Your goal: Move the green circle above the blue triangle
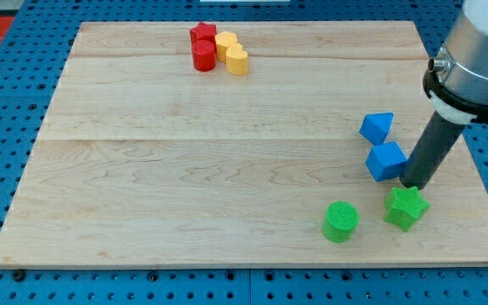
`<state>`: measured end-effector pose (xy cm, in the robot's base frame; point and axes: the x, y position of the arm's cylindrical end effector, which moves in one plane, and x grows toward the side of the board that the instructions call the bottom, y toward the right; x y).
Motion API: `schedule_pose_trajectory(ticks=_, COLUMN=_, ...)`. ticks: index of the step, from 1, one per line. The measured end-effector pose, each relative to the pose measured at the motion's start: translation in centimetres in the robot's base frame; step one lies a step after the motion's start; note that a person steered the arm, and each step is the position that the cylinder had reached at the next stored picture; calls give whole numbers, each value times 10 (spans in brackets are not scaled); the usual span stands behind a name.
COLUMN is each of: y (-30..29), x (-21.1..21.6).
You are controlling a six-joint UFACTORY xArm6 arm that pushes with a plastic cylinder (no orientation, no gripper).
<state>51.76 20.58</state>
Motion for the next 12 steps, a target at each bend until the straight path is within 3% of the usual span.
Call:
schedule_pose_trajectory(ticks=1, y=-11, x=0)
schedule_pose_trajectory(ticks=2, y=36, x=2)
schedule_pose_trajectory(ticks=3, y=60, x=44)
schedule_pose_trajectory(ticks=4, y=31, x=53)
schedule_pose_trajectory(ticks=6, y=6, x=25)
schedule_pose_trajectory(ticks=7, y=33, x=20)
schedule_pose_trajectory(ticks=9, y=35, x=-69)
schedule_pose_trajectory(ticks=10, y=9, x=-124)
schedule_pose_trajectory(ticks=11, y=-41, x=-178)
schedule_pose_trajectory(ticks=12, y=-99, x=-194)
